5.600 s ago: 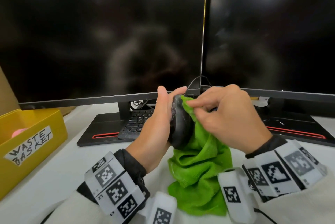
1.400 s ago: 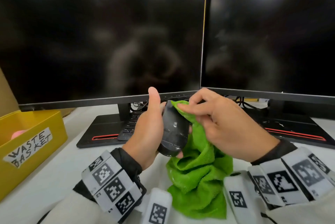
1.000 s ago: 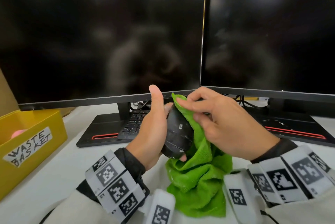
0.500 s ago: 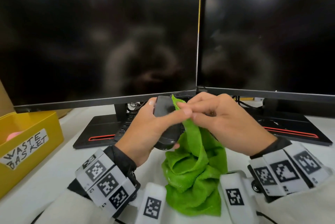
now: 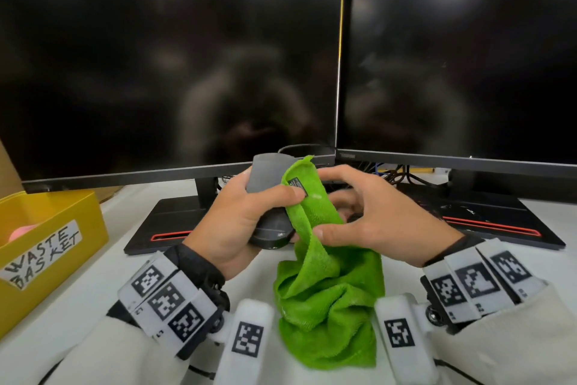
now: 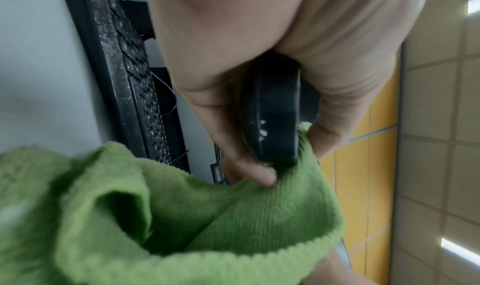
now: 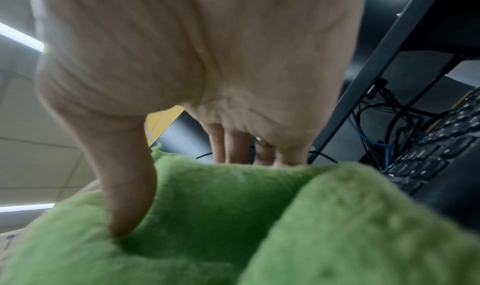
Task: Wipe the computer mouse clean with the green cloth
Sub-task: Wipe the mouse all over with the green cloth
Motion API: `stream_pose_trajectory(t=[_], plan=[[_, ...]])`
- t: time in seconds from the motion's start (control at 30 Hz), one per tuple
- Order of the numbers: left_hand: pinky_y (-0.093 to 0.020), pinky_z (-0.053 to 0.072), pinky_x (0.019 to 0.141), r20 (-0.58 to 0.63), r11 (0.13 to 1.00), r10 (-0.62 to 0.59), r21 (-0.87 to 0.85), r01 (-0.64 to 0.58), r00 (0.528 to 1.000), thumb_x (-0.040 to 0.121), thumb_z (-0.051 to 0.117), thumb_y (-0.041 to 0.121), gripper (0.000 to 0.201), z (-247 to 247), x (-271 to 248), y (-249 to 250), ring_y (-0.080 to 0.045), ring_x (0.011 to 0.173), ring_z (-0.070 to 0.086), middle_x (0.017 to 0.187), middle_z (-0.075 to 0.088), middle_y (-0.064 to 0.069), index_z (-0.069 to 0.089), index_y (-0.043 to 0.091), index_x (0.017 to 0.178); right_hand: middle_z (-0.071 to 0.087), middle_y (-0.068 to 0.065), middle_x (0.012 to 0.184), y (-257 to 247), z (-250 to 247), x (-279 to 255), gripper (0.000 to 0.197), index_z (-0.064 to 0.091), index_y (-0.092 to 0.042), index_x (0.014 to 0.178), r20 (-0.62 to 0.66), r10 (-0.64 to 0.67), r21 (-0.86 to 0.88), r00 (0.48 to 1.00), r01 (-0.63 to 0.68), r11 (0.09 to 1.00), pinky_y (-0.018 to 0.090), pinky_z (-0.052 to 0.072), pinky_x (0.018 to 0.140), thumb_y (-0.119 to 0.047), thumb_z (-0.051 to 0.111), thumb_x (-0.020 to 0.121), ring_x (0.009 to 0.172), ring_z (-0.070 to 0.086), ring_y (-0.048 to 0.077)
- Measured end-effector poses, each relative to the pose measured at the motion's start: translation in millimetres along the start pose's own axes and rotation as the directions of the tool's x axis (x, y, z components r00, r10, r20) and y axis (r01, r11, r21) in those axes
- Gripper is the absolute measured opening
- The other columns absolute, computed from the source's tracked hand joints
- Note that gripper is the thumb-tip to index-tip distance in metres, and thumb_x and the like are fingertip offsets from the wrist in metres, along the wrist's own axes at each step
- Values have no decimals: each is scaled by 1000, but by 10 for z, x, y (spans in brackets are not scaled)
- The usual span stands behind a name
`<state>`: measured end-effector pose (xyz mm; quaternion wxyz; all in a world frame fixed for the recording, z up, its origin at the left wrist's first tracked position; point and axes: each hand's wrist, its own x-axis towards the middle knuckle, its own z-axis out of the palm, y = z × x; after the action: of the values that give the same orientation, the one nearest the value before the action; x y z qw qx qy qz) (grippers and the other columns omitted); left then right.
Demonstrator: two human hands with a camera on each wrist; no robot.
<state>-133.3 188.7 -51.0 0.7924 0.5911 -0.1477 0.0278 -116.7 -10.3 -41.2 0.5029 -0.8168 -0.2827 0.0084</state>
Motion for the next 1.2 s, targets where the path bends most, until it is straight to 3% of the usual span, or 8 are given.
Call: stream_pose_trajectory(t=[0.23,0.37,0.6,0.77,0.87,0.97,1.1,1.2], plan=[[-38,57,69,-90,998,64,-6,-65,994,76,73,4,39,-126,33,56,-30,77,69,93,71,-18,65,1,114,78,20,91,58,-299,-59,44,81,-4,87,60,25,111,998,-32,993,49,57,85,-45,82,71,91,75,38],[-41,60,75,-191,998,53,46,-45,980,82,75,-3,36,-165,80,5,-32,85,72,101,75,-19,68,-1,117,72,31,108,113,-278,-50,65,74,10,99,-3,5,417,1000,-4,909,60,49,102,-45,84,67,108,67,48],[-36,61,73,-215,991,-63,105,87,975,84,81,8,42,-109,85,-67,-29,85,77,106,80,-16,67,3,124,70,28,109,19,-168,3,36,74,4,91,-125,137,777,983,12,630,51,53,96,-26,56,86,109,68,41],[-39,62,67,-315,977,-105,142,157,943,87,79,45,46,-69,60,29,-20,70,70,95,80,-9,67,16,120,64,27,90,147,-378,104,45,65,16,97,-478,305,640,824,88,764,52,56,89,-28,65,90,91,67,44],[-38,62,64,-314,978,-142,99,182,939,92,68,58,51,-31,31,107,-22,72,70,95,82,-11,68,17,121,61,29,79,172,-471,90,63,56,21,84,-668,126,234,734,45,971,52,55,80,-40,72,77,75,62,39],[-39,61,62,-242,978,-190,32,204,951,93,57,67,62,6,1,126,-28,76,69,99,80,-17,69,14,122,72,23,92,69,-469,33,30,72,11,82,-724,-65,58,686,156,986,38,51,94,-19,73,84,95,68,19],[-38,58,62,-149,971,-240,-29,239,959,96,43,73,72,23,-8,75,-30,72,69,100,75,-19,69,12,124,76,17,92,2,-287,10,21,72,7,98,-473,-83,368,877,282,886,42,59,78,-9,69,84,83,71,26],[-39,59,64,-113,966,-259,-16,259,959,97,39,75,80,41,2,28,-35,81,72,110,76,-20,70,9,128,70,15,85,-38,-108,35,18,63,2,95,-368,-238,86,899,288,954,37,59,70,-3,73,82,78,69,25]])
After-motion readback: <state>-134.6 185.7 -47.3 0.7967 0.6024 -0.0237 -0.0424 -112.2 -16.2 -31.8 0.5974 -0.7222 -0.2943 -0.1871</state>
